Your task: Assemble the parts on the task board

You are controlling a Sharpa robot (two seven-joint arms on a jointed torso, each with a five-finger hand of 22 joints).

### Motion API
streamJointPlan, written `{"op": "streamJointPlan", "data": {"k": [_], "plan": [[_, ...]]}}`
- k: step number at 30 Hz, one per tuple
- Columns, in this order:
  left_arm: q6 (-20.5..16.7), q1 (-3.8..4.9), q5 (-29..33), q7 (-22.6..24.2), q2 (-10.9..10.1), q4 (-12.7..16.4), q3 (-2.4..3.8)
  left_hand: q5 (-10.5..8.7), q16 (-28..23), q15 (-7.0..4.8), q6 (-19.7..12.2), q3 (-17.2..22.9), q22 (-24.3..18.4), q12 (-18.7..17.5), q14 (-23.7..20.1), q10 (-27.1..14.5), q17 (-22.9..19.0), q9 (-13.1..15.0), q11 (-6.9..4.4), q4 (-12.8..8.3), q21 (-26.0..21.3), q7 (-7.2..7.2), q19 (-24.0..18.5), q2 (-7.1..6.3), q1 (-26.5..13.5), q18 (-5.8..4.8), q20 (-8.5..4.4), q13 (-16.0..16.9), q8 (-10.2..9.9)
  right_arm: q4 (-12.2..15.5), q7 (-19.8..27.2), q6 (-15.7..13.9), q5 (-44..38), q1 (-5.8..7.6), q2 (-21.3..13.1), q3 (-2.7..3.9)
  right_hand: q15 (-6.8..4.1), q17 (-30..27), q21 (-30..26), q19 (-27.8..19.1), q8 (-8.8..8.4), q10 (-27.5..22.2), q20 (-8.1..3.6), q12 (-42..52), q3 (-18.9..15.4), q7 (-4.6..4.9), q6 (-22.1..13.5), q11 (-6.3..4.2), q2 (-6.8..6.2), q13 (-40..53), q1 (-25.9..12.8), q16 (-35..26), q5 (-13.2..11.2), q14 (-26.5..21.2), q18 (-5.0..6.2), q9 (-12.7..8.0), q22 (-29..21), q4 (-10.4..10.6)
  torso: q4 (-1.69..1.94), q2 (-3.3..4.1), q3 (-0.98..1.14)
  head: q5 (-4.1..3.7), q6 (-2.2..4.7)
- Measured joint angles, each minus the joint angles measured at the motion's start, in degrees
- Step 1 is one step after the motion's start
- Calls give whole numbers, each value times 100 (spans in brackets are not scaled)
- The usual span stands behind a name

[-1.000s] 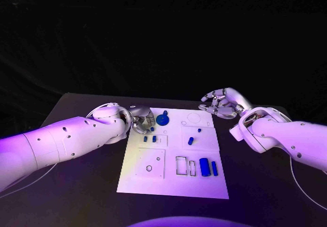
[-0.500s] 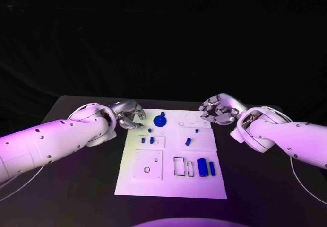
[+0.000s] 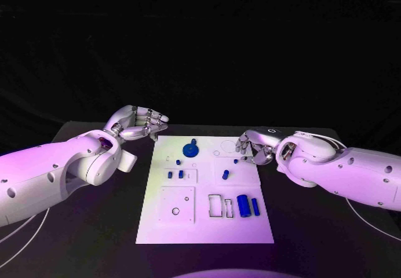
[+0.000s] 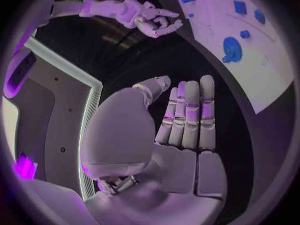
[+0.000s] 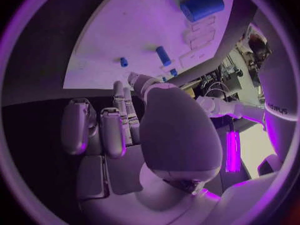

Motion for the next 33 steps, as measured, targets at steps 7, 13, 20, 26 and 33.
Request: {"op": "streamJointPlan", "data": {"k": [7,13,20,26,33], "plan": [[6,0,1136,386,-148,217,-3,0,-24,-18,0,0,-8,22,18,0,-6,0,0,0,-22,0,35,0,0,0,-5,7,0,-60,-285,81,-659,-73,138,-13,0,-31,225,131,-24,0,11,-24,70,10,10,0,0,-77,0,38,0,0,0,-6,0,-56,4,9,-7,-23,-18],[4,-1,1563,523,-211,253,-4,0,-24,-18,0,0,-26,52,18,-7,-14,-1,-6,0,-45,0,34,23,23,0,-6,22,0,-111,-378,117,-888,-120,239,-22,0,-56,243,131,-24,20,11,-26,107,-9,50,19,0,-118,0,38,-20,0,0,-11,-1,-75,8,10,-8,-23,-43],[-27,-1,1769,564,-246,268,-5,0,-24,-17,0,0,-26,52,18,-23,-17,-1,-21,0,-45,0,34,23,23,-1,-7,26,0,-205,-397,137,-988,-192,351,-31,0,-33,355,178,-23,138,-6,-46,252,-37,160,-9,0,-203,0,38,-54,0,0,-11,-1,-176,4,9,1,-19,-70],[-46,-1,1845,566,-247,270,-5,0,-45,-17,0,0,-35,52,18,-23,-17,-1,-21,0,-45,0,33,23,23,-1,-7,34,0,-297,-396,136,-1011,-220,440,-32,0,-11,398,204,-23,189,-19,-69,350,-44,208,-24,39,-259,-39,37,-112,0,0,-11,-2,-241,4,7,7,-15,-81],[-54,0,1887,560,-247,271,-5,0,-45,-17,0,17,-40,87,18,-45,-23,-2,1,-18,-44,0,73,23,23,-2,-8,41,0,-413,-381,126,-1013,-271,532,-26,0,0,442,204,-23,257,-19,-98,449,-42,247,-33,92,-312,-92,37,-155,0,0,-5,-2,-293,4,7,12,-3,-93]]}}
